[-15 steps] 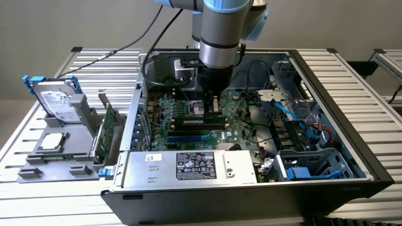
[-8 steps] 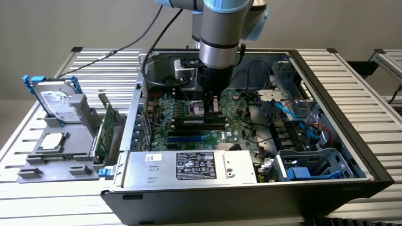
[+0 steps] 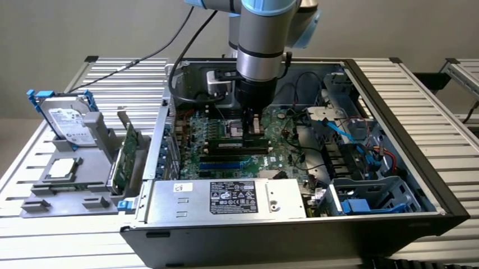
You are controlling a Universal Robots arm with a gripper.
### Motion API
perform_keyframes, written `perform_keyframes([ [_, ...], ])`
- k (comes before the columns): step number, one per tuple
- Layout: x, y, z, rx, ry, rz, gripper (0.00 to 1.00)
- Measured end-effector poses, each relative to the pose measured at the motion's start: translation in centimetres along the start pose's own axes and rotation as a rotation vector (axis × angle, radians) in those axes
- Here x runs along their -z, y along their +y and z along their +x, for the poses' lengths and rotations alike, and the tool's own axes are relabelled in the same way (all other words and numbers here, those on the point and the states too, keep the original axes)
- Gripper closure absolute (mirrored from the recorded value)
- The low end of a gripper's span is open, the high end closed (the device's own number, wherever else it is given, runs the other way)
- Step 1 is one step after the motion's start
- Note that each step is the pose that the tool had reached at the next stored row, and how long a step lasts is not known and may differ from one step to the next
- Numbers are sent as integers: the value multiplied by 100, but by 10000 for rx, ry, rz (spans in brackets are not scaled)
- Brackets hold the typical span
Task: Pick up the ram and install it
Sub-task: 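Insert the ram into the slot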
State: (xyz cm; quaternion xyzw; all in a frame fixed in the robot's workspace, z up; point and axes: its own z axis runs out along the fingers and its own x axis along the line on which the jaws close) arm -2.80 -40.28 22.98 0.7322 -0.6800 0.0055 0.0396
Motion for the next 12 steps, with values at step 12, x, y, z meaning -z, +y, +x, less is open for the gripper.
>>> perform_keyframes([
  [12,-26,3,-18,-56,-2,4,86],
])
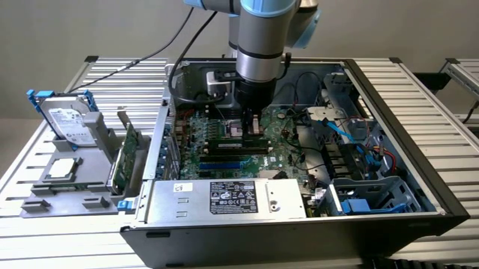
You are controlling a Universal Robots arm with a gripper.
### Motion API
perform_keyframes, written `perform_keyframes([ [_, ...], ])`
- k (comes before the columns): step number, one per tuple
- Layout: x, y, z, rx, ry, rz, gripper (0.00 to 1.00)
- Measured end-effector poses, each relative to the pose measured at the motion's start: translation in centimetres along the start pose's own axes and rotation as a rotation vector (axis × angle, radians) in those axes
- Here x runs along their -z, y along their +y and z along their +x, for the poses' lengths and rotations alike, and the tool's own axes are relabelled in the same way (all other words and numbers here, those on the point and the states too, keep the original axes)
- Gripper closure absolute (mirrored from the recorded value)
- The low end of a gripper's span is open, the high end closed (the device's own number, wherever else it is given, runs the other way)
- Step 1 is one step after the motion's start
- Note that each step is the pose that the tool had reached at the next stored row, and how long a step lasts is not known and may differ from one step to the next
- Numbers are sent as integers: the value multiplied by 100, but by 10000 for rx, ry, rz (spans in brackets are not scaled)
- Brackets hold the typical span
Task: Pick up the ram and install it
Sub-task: 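Insert the ram into the slot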
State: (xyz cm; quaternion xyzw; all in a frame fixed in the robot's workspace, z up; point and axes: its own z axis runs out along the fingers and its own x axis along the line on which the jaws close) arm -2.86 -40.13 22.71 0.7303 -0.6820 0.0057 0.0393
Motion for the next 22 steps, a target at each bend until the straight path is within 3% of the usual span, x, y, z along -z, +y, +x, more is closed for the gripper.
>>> perform_keyframes([
  [22,-43,4,-9,-72,-2,4,86],
])
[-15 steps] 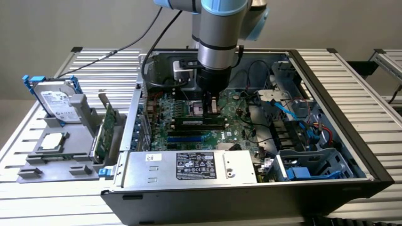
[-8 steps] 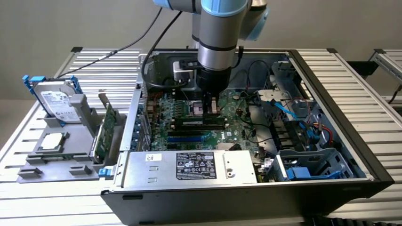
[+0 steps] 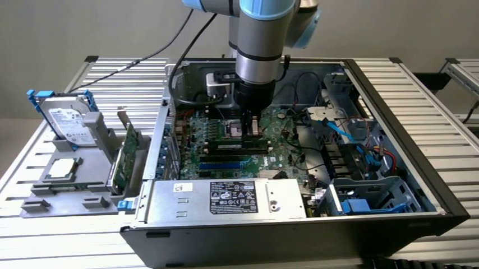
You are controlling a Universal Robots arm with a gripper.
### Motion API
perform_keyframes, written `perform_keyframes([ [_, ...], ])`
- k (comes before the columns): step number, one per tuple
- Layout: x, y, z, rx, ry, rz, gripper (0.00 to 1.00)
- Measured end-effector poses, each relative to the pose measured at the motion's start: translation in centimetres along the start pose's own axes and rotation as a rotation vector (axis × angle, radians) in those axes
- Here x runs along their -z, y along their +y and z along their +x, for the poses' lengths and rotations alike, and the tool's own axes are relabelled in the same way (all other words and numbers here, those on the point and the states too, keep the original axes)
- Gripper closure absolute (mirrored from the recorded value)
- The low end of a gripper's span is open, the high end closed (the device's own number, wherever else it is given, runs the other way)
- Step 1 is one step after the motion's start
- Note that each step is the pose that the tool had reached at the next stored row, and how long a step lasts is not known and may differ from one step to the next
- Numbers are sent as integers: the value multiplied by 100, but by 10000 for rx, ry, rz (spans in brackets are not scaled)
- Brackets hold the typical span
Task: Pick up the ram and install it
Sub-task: 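Insert the ram into the slot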
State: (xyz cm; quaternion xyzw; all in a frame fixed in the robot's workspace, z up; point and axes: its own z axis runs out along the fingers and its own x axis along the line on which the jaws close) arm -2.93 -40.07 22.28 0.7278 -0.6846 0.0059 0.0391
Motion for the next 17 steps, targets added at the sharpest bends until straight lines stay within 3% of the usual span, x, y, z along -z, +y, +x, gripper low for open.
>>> perform_keyframes([
  [17,-2,0,0,-117,-7,-8,86],
])
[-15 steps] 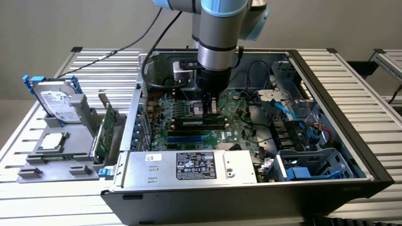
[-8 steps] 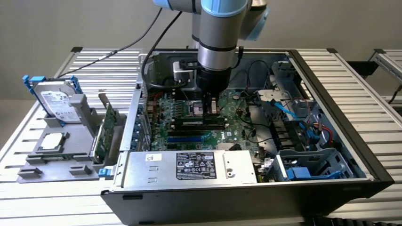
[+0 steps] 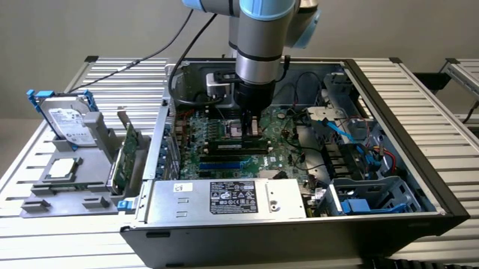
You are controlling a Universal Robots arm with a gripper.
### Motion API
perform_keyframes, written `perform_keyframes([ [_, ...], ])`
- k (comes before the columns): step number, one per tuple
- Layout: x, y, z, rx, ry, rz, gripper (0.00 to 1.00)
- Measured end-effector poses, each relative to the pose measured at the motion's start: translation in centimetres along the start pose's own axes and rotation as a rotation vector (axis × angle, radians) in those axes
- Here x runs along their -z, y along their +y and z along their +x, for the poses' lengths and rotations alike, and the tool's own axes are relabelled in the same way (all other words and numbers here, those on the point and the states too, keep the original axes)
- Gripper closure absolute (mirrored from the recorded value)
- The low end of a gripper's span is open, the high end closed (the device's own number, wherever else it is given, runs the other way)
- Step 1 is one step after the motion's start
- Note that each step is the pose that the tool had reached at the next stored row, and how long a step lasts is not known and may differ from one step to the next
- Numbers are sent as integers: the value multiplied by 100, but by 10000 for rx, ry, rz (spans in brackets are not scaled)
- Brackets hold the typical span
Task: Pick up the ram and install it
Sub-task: 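Insert the ram into the slot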
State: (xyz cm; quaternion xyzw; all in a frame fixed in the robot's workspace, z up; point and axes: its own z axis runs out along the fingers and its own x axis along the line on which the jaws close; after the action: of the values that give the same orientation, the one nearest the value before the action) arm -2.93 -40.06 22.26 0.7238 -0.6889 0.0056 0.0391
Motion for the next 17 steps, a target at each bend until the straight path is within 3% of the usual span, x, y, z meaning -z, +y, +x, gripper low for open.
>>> perform_keyframes([
  [17,-43,-2,-3,-34,0,-2,86],
])
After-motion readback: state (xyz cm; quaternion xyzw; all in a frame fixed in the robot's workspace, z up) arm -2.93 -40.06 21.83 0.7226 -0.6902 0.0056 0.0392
